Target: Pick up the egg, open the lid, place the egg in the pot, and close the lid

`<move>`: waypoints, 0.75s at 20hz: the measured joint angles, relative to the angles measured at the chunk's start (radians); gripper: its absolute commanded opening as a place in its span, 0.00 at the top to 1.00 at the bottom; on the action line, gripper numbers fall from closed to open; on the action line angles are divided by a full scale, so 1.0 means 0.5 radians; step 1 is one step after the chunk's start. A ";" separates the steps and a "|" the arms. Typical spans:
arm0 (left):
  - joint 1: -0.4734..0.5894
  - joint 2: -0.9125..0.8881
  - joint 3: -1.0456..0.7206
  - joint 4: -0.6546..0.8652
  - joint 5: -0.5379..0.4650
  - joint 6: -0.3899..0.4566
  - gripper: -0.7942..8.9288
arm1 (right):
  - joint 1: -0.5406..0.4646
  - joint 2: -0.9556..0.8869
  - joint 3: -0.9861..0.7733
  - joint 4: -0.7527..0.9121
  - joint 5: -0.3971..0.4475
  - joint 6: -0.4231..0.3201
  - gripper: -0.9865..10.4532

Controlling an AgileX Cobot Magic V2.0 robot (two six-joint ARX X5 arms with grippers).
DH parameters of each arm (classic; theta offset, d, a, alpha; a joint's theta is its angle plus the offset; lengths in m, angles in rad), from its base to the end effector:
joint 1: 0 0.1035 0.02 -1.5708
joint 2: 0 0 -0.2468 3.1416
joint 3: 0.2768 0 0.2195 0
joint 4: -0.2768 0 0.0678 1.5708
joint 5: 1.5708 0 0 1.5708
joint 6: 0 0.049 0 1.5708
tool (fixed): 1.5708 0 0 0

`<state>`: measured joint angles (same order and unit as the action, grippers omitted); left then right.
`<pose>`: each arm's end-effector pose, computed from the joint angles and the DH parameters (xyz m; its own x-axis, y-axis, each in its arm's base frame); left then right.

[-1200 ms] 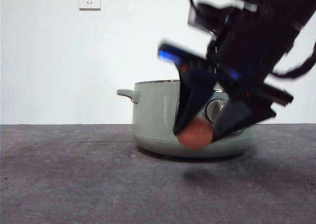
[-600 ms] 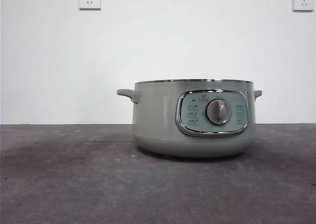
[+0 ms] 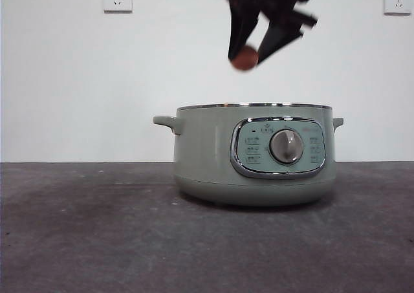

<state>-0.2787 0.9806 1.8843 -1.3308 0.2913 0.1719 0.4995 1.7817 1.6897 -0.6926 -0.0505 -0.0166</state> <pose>0.0640 -0.0330 0.4640 0.7592 -0.5160 -0.3968 0.5754 0.8170 0.0385 0.3236 0.1794 0.3027 0.5962 0.3828 -0.7056 -0.5200 0.8539 0.0239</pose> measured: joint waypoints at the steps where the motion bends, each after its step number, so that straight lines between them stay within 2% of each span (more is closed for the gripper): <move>1: 0.000 0.008 0.000 0.000 0.000 0.000 0.93 | -0.010 0.098 0.063 -0.034 -0.003 -0.014 0.92; 7: 0.000 0.037 0.000 0.000 0.001 -0.001 0.93 | -0.014 0.430 0.129 -0.102 -0.005 -0.061 0.92; 15: -0.001 0.050 0.000 0.000 0.000 0.000 0.93 | -0.070 0.602 0.129 -0.167 0.025 -0.092 0.92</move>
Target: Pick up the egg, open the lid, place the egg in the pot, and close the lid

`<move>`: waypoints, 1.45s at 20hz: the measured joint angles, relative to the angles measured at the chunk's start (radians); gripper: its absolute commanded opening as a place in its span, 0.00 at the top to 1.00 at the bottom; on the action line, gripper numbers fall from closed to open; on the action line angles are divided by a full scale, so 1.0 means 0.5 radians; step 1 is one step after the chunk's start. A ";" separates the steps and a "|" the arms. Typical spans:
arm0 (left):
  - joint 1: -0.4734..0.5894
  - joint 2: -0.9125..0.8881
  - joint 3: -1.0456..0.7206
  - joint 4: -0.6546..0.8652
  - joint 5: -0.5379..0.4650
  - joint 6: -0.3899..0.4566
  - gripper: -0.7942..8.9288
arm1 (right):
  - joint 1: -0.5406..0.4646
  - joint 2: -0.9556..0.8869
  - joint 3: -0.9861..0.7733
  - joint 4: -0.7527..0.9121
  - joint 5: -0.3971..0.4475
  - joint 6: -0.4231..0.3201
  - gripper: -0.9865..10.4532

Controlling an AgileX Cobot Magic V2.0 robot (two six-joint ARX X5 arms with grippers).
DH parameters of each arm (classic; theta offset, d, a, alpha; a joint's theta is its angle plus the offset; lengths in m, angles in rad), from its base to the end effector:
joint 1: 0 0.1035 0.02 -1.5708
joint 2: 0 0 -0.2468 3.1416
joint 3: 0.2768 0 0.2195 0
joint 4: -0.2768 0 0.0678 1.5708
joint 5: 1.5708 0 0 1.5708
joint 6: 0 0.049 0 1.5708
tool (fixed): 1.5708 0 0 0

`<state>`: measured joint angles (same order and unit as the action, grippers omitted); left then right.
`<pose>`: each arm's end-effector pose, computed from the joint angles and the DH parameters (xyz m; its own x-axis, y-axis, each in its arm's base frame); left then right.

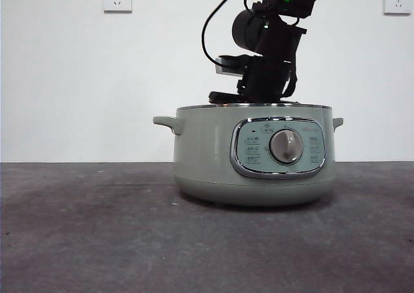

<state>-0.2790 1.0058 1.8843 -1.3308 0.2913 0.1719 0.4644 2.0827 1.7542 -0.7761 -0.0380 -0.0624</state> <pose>0.0727 -0.0355 0.4626 0.7491 -0.5134 -0.4186 0.5764 0.8166 0.0302 0.3681 0.1865 0.2030 0.3846 0.2351 -0.8926 -0.5117 0.8591 0.0058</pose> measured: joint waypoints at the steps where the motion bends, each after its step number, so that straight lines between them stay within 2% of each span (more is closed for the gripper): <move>1: 0.000 0.001 0.000 0.000 0.000 0.000 0.93 | -0.005 0.000 0.000 -0.006 0.007 -0.012 0.92; 3: 0.000 0.002 0.000 0.000 -0.001 0.000 0.93 | -0.021 0.000 0.001 -0.013 0.007 -0.019 0.92; 5: 0.000 0.014 0.000 0.000 -0.001 0.000 0.93 | -0.021 0.000 0.002 -0.016 0.007 -0.020 0.87; 7: 0.000 0.030 0.000 0.000 -0.001 0.000 0.93 | -0.021 0.000 0.002 -0.017 0.006 -0.020 0.60; 8: 0.000 0.034 0.000 0.000 -0.002 0.000 0.93 | -0.021 0.000 0.003 -0.017 0.006 -0.020 0.54; 9: 0.000 0.040 0.000 0.000 -0.002 0.000 0.93 | -0.021 0.002 0.003 -0.024 0.007 -0.026 0.52; 14: 0.000 0.054 0.000 0.000 -0.001 0.000 0.93 | -0.021 -0.064 0.058 -0.054 0.007 -0.026 0.52; 17: 0.000 0.080 0.000 0.000 -0.002 0.000 0.93 | -0.021 -0.412 0.079 -0.178 0.006 -0.026 0.52; 23: -0.101 0.284 0.000 0.015 0.033 0.001 0.93 | -0.021 -0.994 0.089 -0.633 -0.083 -0.027 0.53; 27: -0.227 0.466 0.000 0.215 0.031 0.005 0.93 | -0.021 -1.208 0.089 -0.973 -0.083 -0.027 0.54; 28: -0.262 0.517 0.000 0.265 0.031 0.008 0.93 | -0.021 -1.248 0.089 -1.058 -0.083 -0.027 0.60; 29: -0.299 0.571 0.000 0.311 0.031 0.008 0.93 | -0.021 -1.292 0.089 -1.138 -0.082 -0.027 0.71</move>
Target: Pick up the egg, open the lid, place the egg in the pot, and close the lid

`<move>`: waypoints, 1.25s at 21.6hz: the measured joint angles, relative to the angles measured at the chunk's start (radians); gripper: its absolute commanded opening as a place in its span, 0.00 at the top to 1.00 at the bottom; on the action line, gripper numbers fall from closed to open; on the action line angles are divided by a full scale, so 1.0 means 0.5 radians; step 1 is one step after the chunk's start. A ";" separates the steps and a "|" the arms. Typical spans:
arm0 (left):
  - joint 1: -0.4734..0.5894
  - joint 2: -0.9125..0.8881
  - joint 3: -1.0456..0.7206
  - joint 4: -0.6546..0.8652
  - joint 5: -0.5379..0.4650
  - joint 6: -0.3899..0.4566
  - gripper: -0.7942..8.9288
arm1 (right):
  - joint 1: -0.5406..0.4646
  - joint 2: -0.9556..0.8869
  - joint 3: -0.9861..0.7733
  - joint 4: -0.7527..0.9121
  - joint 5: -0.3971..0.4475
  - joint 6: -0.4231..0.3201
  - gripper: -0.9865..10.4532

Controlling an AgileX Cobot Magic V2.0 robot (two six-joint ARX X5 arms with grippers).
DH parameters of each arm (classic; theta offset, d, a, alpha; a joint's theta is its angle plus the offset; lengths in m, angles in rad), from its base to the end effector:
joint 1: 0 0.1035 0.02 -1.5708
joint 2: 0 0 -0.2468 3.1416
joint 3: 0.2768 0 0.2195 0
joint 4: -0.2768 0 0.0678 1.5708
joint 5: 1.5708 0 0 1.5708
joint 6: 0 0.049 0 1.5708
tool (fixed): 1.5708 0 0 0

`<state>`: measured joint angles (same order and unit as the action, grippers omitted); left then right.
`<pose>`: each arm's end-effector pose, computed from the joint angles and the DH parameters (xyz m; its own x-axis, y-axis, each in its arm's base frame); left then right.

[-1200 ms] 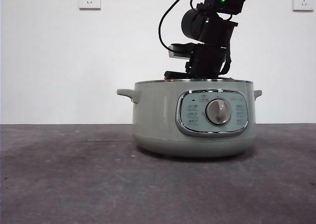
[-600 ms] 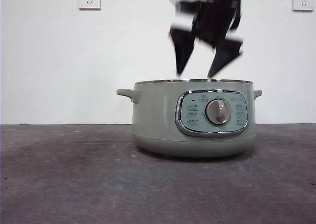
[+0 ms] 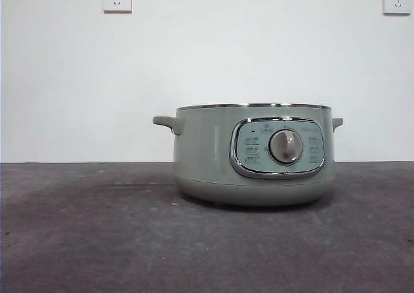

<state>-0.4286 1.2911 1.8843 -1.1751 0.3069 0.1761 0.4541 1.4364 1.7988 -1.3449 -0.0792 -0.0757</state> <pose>0.1658 -0.0920 0.4455 0.5988 -0.6058 -0.5239 0.7036 0.7103 -0.0171 0.2030 0.1034 0.3820 0.4624 0.3138 -0.8293 -0.5319 0.8465 0.0237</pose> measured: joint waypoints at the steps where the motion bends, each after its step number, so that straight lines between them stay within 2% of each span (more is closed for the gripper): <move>1: -0.033 0.056 0.000 0.046 0.001 0.006 0.93 | 0.000 -0.053 -0.002 -0.019 0.000 -0.002 0.81; 2: -0.062 0.118 0.000 0.104 0.001 0.010 0.93 | 0.000 -0.114 -0.001 -0.020 -0.001 -0.003 0.89; 3: -0.087 0.182 0.000 0.162 0.004 0.014 0.93 | 0.000 -0.184 -0.001 -0.020 -0.017 -0.006 0.93; 10: -0.186 0.600 0.000 0.584 0.001 0.052 0.93 | 0.004 -0.677 -0.001 -0.020 -0.050 -0.002 0.92; 17: -0.270 0.951 0.000 1.000 -0.003 0.062 0.93 | 0.004 -1.027 -0.001 -0.019 -0.077 0.077 0.92; 20: -0.277 1.084 0.000 1.115 -0.006 0.067 0.93 | 0.005 -1.141 -0.001 -0.019 -0.132 0.110 0.92; 27: -0.285 1.266 0.000 1.236 -0.014 0.067 0.93 | 0.005 -1.209 -0.001 -0.019 -0.137 0.130 0.92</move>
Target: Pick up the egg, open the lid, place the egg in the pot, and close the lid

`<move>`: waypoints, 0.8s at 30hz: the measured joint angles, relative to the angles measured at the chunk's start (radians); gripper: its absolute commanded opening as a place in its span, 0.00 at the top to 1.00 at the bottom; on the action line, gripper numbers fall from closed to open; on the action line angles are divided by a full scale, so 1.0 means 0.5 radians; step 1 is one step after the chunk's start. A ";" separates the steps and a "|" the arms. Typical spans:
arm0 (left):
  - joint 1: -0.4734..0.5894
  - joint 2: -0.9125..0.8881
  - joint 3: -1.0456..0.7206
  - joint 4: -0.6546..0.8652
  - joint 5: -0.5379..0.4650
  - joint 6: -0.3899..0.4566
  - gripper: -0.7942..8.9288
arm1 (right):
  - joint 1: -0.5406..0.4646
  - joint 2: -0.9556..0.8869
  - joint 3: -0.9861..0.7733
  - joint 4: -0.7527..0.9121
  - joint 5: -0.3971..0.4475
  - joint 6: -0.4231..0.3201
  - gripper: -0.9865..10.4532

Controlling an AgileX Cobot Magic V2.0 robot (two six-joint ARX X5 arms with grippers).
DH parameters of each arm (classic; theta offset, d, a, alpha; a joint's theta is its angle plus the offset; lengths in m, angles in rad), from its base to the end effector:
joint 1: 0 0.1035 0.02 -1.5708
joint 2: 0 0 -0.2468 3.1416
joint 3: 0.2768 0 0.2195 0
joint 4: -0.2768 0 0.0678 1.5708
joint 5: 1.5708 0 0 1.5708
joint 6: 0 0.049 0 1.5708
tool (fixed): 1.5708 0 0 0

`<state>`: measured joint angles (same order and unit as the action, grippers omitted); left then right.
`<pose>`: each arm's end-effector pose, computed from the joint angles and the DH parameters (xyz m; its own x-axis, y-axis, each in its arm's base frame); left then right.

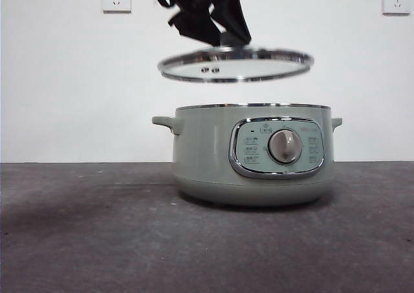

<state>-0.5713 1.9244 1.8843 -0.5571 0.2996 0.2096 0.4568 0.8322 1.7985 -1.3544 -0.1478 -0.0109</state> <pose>0.3401 -0.2358 0.3221 0.5050 -0.6755 -0.5373 0.8046 0.5938 0.0097 0.0256 0.0206 0.4498 0.7567 0.5360 -0.3743 -0.5623 0.8257 0.0456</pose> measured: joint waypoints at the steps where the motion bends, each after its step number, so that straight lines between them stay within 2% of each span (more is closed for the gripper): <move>1: -0.003 0.024 0.000 0.018 -0.002 -0.001 0.93 | 0.000 -0.004 0.000 -0.001 -0.005 0.000 0.92; 24: -0.075 0.232 0.000 0.117 -0.078 0.015 0.93 | 0.000 -0.024 -0.176 -0.001 -0.058 0.000 0.92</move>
<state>-0.6086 2.0403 1.8843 -0.4984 0.2607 0.2172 0.4568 0.8204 1.7103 -1.3548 -0.1768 -0.0109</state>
